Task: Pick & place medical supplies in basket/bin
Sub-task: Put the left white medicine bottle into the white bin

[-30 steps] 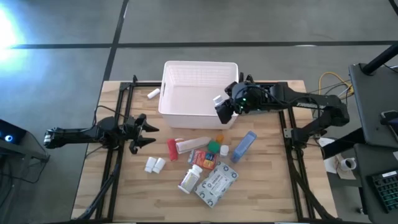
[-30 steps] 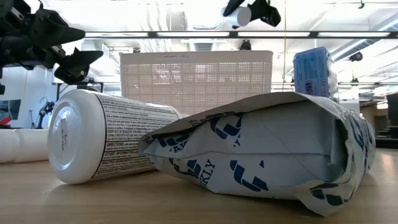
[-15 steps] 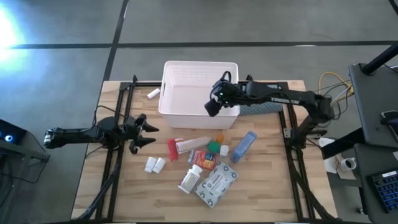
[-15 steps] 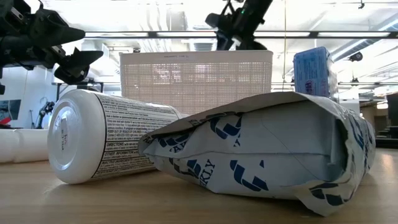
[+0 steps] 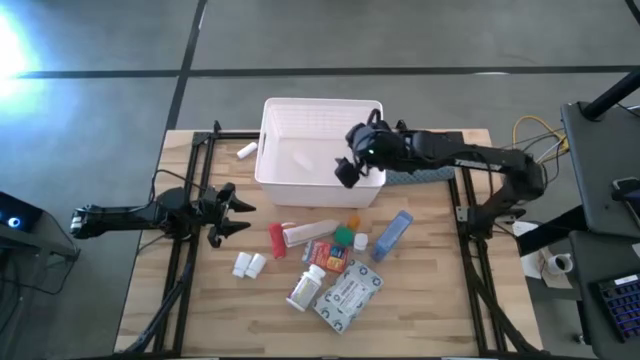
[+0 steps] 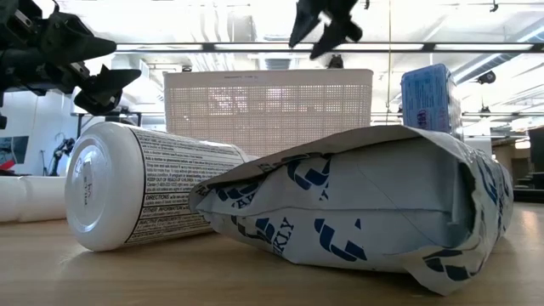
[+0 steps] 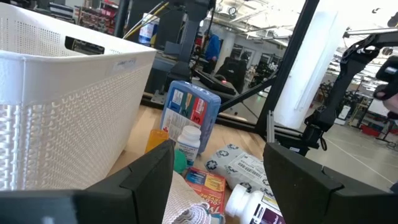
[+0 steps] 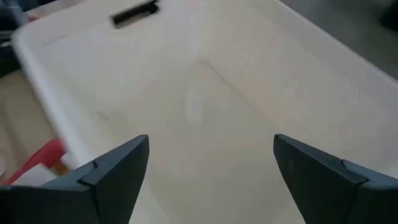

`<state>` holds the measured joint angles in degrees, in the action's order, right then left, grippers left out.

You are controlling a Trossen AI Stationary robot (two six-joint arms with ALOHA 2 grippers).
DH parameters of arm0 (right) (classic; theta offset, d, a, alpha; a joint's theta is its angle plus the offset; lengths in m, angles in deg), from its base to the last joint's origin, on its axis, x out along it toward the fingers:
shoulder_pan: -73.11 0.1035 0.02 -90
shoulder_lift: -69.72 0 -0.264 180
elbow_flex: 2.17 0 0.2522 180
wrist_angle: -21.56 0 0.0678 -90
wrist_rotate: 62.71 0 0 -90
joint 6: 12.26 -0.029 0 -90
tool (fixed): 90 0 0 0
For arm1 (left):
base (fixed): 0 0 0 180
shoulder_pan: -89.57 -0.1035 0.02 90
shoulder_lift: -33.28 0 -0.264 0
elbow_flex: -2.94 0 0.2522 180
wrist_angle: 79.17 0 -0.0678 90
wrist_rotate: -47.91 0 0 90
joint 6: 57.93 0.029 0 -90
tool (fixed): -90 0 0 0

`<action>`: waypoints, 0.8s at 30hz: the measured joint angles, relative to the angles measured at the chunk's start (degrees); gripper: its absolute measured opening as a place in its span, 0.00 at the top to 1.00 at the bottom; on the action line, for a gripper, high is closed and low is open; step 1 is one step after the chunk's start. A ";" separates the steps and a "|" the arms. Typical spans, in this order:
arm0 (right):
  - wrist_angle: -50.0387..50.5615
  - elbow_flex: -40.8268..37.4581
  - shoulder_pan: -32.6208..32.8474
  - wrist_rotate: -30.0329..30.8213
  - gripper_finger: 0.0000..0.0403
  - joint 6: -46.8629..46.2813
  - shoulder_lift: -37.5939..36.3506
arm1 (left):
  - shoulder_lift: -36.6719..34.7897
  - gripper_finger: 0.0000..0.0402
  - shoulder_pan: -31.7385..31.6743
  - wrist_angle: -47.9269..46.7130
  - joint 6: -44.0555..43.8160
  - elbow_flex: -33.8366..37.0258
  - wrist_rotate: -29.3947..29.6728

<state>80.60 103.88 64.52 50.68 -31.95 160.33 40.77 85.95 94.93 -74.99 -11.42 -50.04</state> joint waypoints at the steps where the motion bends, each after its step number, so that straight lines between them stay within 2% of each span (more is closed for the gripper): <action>1: 0.07 0.00 0.66 0.21 0.15 0.74 -0.79 | 0.00 0.43 0.00 0.00 -0.02 0.00 0.00; 6: 0.65 -0.02 2.85 0.65 0.15 1.29 -3.52 | -0.01 0.43 -0.01 0.02 -0.01 -0.01 0.05; 11: 1.50 -0.04 3.97 0.61 0.17 -1.89 -4.70 | 0.00 0.43 -0.02 1.25 -1.37 0.00 1.07; 16: 2.94 -0.04 5.22 0.60 0.18 -5.50 -5.01 | -0.09 0.43 0.09 6.74 -26.66 -0.01 1.82; 24: 3.98 -0.31 7.10 0.60 0.18 -10.10 -3.37 | -0.04 0.43 0.06 10.58 -33.91 -0.35 7.05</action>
<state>84.58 103.57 71.62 51.28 -42.05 156.96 40.73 86.02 105.51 -108.90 -11.77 -42.99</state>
